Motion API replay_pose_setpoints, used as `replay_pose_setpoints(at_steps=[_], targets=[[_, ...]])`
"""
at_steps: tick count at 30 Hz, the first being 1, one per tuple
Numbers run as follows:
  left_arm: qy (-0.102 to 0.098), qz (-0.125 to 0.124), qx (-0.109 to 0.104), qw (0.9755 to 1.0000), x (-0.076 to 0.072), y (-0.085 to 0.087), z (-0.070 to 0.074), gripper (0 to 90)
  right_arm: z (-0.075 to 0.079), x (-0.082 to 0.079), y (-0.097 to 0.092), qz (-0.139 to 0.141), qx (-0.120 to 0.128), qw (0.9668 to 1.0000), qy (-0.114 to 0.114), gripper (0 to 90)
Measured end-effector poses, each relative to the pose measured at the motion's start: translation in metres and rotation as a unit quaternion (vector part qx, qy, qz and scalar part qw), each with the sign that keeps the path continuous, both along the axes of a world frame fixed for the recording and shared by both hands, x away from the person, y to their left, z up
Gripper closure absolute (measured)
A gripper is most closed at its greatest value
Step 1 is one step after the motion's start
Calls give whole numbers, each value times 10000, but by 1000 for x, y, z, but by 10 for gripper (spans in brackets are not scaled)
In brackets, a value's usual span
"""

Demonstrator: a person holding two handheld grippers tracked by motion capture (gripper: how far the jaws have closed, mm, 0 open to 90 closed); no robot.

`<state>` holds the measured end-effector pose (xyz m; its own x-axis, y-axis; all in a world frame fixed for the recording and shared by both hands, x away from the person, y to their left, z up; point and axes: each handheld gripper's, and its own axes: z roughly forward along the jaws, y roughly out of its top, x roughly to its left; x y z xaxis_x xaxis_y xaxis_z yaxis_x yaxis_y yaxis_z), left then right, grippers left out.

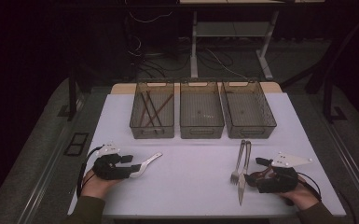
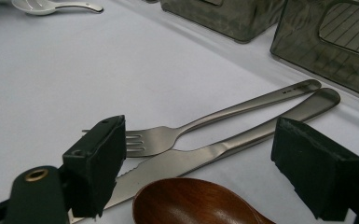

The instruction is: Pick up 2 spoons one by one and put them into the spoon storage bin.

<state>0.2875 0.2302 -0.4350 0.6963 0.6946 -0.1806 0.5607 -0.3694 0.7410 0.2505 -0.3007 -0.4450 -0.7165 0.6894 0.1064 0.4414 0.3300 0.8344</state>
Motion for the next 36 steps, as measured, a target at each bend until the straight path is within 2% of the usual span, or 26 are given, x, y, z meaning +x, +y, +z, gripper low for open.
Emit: replay_pose_setpoints(at_steps=[6,16,17,23,26,30,36], targets=[[122,-90,80,9999,0,-2,-3,466,0,0,0,17,-32,10000,3,176],[215,-238,290,9991,-1,-5,-5,494,-1,0,1,24,-66,10000,-2,176],[222,-203,259,9992,-1,-6,-5,497,-1,0,1,27,-67,10000,-5,176],[243,-335,435,9982,-2,-10,-6,517,-1,-1,1,29,-90,10000,-5,176],[218,-423,593,9971,-3,-13,-6,532,-1,-1,1,29,-97,9999,-13,176],[190,-532,709,9959,-5,-16,-5,583,-1,-1,1,32,-111,9999,-8,177],[203,-611,741,9952,-6,-19,-4,648,-1,-1,2,43,-123,9999,3,177]])
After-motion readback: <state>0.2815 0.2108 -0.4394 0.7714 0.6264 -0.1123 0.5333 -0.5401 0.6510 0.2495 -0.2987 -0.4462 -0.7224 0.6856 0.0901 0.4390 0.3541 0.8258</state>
